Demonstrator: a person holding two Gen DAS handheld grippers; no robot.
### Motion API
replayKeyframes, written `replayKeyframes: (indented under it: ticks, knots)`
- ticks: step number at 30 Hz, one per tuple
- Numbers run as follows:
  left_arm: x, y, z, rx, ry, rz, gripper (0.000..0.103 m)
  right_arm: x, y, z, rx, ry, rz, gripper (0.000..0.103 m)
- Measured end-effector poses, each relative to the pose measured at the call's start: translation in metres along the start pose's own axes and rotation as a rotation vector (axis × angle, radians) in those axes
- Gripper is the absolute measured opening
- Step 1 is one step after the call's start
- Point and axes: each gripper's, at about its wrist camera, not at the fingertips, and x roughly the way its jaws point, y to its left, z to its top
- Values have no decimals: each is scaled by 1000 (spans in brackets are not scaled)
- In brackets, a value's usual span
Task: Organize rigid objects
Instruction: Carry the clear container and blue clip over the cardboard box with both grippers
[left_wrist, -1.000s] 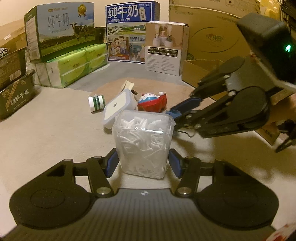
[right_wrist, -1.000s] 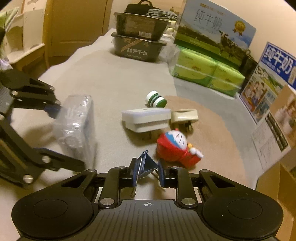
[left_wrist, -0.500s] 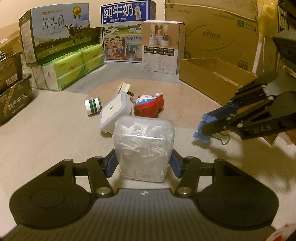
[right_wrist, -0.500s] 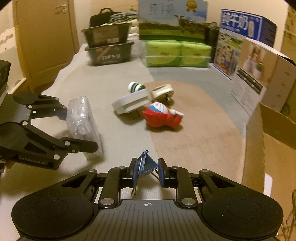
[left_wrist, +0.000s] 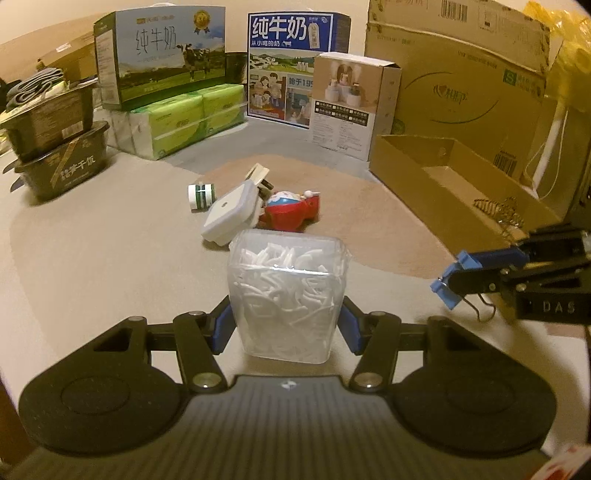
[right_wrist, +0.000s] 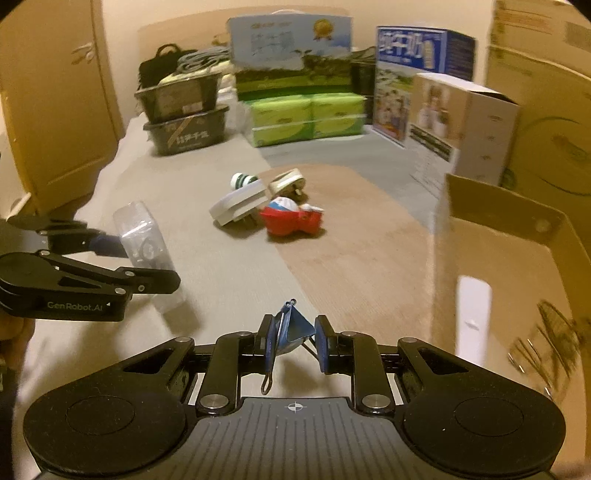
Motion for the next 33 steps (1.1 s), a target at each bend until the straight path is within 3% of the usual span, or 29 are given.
replayKeyframes:
  ticks: [16,33]
  knots:
    - [-47,-71,-7,-9,13,-7,54,-97,-26,-45,105,-43,-94,23]
    - [-44,-140,14,77,0,-108,54,-144,-72,-61,187,-79,-212,23]
